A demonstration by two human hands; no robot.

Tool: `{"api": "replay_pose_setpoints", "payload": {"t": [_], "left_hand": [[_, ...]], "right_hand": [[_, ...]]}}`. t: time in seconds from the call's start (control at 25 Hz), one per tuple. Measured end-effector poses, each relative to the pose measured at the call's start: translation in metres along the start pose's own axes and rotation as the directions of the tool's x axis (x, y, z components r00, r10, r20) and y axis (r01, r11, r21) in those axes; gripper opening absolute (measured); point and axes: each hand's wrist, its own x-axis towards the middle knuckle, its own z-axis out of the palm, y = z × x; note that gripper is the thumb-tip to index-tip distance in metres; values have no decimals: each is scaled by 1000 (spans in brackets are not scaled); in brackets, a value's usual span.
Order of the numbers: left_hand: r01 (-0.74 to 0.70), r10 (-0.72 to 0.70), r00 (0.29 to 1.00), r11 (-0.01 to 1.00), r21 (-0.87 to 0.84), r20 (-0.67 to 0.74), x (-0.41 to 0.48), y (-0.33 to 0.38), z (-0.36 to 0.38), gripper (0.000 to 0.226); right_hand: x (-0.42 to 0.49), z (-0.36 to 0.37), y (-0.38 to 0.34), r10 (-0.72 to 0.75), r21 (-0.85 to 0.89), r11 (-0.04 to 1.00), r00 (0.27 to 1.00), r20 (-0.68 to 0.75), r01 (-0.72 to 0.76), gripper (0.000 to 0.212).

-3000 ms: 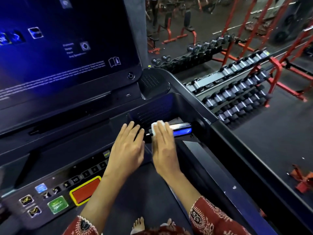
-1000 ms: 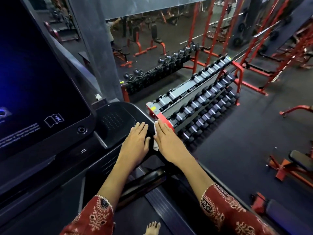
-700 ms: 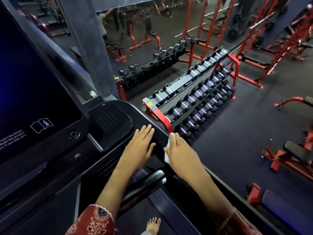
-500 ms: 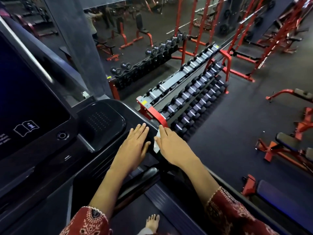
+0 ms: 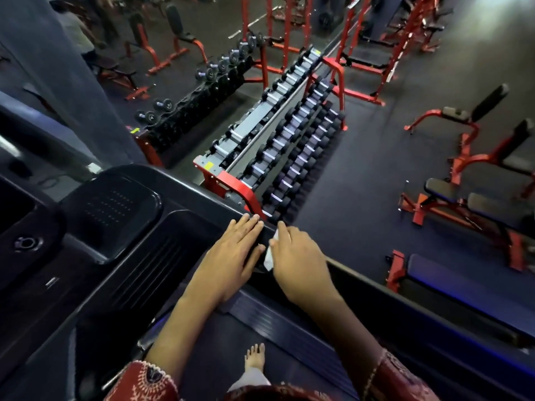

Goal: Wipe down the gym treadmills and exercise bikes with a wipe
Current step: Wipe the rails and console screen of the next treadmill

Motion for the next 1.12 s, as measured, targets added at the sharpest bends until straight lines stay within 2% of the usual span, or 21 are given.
{"api": "replay_pose_setpoints", "payload": {"t": [0.12, 0.2, 0.24, 0.32, 0.44, 0.52, 0.64, 0.68, 0.84, 0.88, 1.0, 1.04, 1.12], "left_hand": [[-62, 60, 997, 996, -60, -41, -1, 13, 12, 54], [-102, 98, 994, 991, -82, -51, -3, 24, 19, 57], [-121, 116, 992, 989, -91, -54, -4, 29, 23, 56], [-169, 162, 984, 979, -111, -71, -3, 39, 30, 53], [-249, 238, 966, 962, -111, -105, 2, 48, 36, 46], [-297, 285, 950, 951, -85, -125, 4, 51, 40, 42], [-353, 338, 928, 933, -77, -160, 3, 65, 45, 39], [-369, 353, 921, 926, -79, -166, 3, 72, 49, 39], [-423, 405, 897, 903, -72, -179, 3, 109, 71, 38], [-424, 405, 896, 902, -79, -183, 2, 122, 75, 37], [-425, 402, 897, 899, -104, -182, -7, 166, 88, 37], [-441, 420, 891, 891, -106, -172, -9, 180, 93, 38], [-469, 454, 879, 879, -92, -147, -10, 200, 99, 39]], "right_hand": [[-35, 17, 19, 104, 48, 994, 967, -234, -95, 44], [-71, 29, 43, 160, -12, 984, 903, -400, -180, 44], [-79, 32, 47, 209, -30, 969, 879, -428, -244, 44], [-74, 33, 40, 282, 8, 953, 878, -387, -302, 45], [-71, 39, 26, 170, 2, 983, 905, -390, -183, 47], [-102, 42, 47, 149, -34, 983, 894, -422, -180, 48], [-147, 42, 71, 352, 32, 919, 783, -513, -392, 47], [-145, 42, 71, 382, 47, 905, 760, -525, -423, 47], [-152, 49, 84, 217, -56, 958, 837, -503, -282, 45], [-171, 48, 102, 241, -60, 947, 825, -512, -314, 45], [-221, 49, 143, 427, 25, 852, 666, -612, -523, 45], [-221, 48, 145, 432, 24, 846, 657, -618, -533, 46], [-208, 45, 136, 325, -18, 909, 737, -593, -415, 46]]}}
